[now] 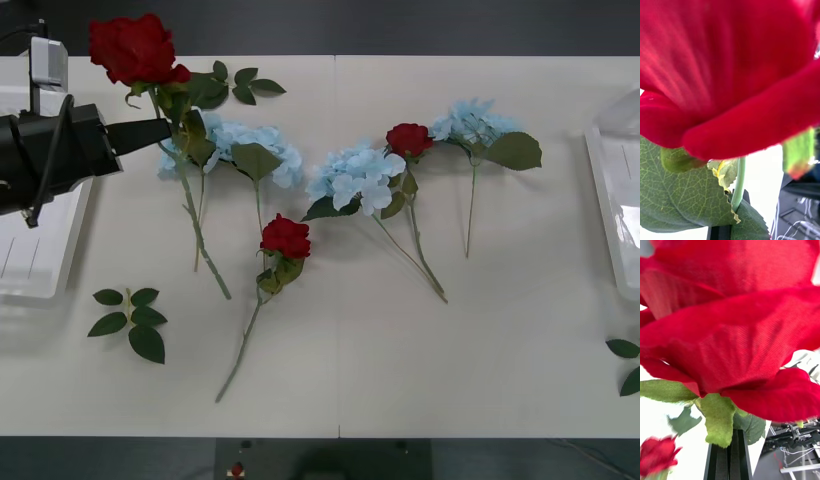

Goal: Put the red flowers into the right box and the blue flowers into the left box

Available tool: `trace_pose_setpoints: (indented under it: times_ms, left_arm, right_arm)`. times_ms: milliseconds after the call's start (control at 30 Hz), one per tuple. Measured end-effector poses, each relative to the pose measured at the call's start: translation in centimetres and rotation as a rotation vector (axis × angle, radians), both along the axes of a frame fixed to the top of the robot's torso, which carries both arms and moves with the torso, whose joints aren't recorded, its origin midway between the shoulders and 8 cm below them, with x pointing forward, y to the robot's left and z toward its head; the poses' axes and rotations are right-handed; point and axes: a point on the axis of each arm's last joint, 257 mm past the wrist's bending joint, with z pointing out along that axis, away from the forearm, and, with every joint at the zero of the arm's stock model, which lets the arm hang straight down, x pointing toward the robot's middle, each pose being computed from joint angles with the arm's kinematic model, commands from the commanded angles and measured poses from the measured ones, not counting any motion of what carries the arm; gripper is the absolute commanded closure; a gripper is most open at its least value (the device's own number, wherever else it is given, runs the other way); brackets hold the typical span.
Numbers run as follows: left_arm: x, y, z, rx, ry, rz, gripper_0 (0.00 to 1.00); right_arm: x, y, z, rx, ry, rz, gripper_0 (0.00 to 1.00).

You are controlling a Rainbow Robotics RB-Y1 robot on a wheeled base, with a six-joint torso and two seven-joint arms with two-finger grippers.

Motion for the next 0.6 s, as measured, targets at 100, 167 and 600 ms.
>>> trace_pose_setpoints:
  times_ms: [100, 167, 600]
  left_arm:
    - [-0.3, -2.0, 0.0, -0.007, -0.128, -0.021, 1.00]
    - [-0.6, -3.6, -0.2, -0.045, -0.121, -0.040, 1.00]
    - [-0.8, -12.9, -4.8, -0.026, -0.172, -0.055, 1.00]
  right_arm:
    - [-0.4, -0.1, -1.7, 0.024, -0.010, -0.013, 1.00]
    - [-0.5, -0.2, -2.3, 0.024, -0.019, -0.012, 0.89]
    - [-1.3, -0.7, -3.5, 0.024, -0.011, -0.037, 0.00]
